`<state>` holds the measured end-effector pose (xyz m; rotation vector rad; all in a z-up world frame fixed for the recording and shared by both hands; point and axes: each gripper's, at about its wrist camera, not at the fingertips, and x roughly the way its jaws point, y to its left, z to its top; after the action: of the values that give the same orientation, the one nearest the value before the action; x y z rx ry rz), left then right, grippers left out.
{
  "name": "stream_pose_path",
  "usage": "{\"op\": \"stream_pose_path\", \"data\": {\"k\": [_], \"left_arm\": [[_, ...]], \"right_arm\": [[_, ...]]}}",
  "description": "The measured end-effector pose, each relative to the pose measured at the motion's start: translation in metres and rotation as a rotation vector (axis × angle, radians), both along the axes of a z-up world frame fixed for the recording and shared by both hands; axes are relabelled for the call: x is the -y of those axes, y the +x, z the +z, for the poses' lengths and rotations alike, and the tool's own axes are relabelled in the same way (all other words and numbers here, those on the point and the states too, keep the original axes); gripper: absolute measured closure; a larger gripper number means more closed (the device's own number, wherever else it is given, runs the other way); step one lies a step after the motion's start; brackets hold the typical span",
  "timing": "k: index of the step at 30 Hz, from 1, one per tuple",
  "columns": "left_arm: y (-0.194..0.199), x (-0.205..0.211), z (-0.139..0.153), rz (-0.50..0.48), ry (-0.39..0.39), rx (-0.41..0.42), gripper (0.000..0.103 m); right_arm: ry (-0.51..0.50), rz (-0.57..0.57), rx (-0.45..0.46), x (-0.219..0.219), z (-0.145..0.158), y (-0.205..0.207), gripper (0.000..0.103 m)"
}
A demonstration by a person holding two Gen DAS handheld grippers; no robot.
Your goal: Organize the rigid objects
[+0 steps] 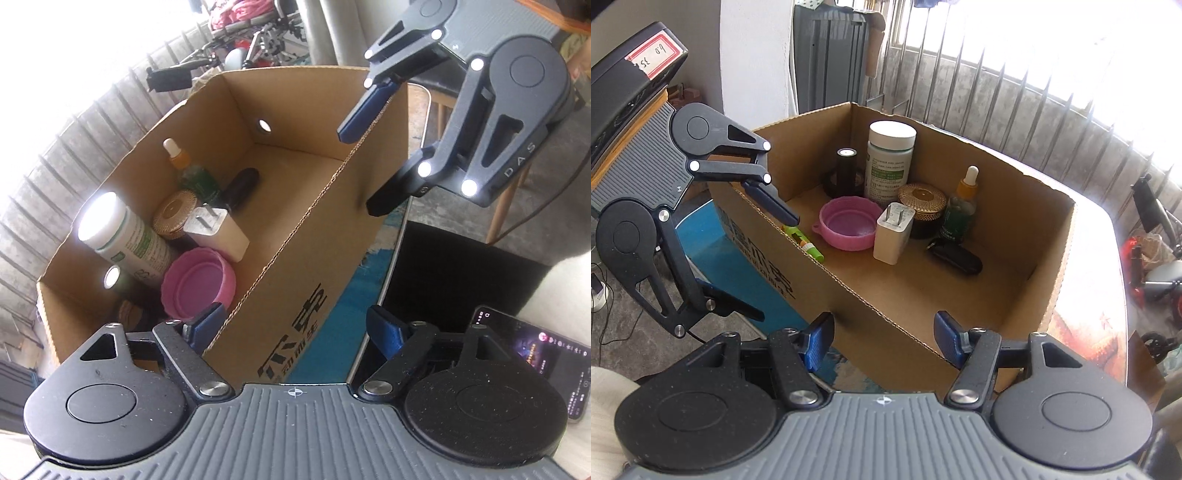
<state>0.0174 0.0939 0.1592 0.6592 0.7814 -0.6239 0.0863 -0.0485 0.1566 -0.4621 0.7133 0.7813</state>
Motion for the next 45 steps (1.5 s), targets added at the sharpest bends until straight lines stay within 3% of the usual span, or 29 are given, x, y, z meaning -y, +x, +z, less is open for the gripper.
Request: {"op": "stream_pose_path", "data": {"k": [5, 11, 13, 18, 21, 24, 31, 35, 40, 45], "left_arm": [[-0.019, -0.024, 0.026, 0.168, -0.123, 0.087, 0.004], [-0.049, -0.052, 0.060, 0.407, -0.451, 0.214, 0.001], [-0.050, -0.050, 0.067, 0.447, -0.515, 0.260, 0.001], [-0.050, -0.040, 0.083, 0.477, -0.590, 0.330, 0.000], [-0.042, -0.031, 0.084, 0.498, -0.591, 0.340, 0.000], [-0.038, -0.024, 0.081, 0.523, -0.557, 0.353, 0.000], [-0.031, -0.023, 0.063, 0.570, -0.516, 0.307, 0.000], [-0.026, -0.022, 0.061, 0.589, -0.468, 0.324, 0.000], [-0.026, -0.022, 0.060, 0.556, -0.489, 0.307, 0.000], [-0.020, -0.016, 0.053, 0.576, -0.449, 0.278, 0.000]], "right_arm": [[0.078, -0.088, 0.023, 0.004, 0.016, -0.005, 0.044], [0.323, -0.148, 0.154, 0.027, 0.060, -0.050, 0.044], [0.383, -0.193, 0.202, 0.029, 0.073, -0.062, 0.044], [0.511, -0.324, 0.275, 0.028, 0.089, -0.069, 0.044], [0.572, -0.412, 0.220, 0.032, 0.085, -0.055, 0.044], [0.555, -0.443, 0.157, 0.038, 0.076, -0.046, 0.043], [0.512, -0.493, 0.119, 0.049, 0.055, -0.049, 0.043], [0.470, -0.520, 0.126, 0.048, 0.050, -0.045, 0.044], [0.478, -0.512, 0.121, 0.047, 0.048, -0.046, 0.043], [0.478, -0.504, 0.096, 0.045, 0.045, -0.044, 0.038]]}}
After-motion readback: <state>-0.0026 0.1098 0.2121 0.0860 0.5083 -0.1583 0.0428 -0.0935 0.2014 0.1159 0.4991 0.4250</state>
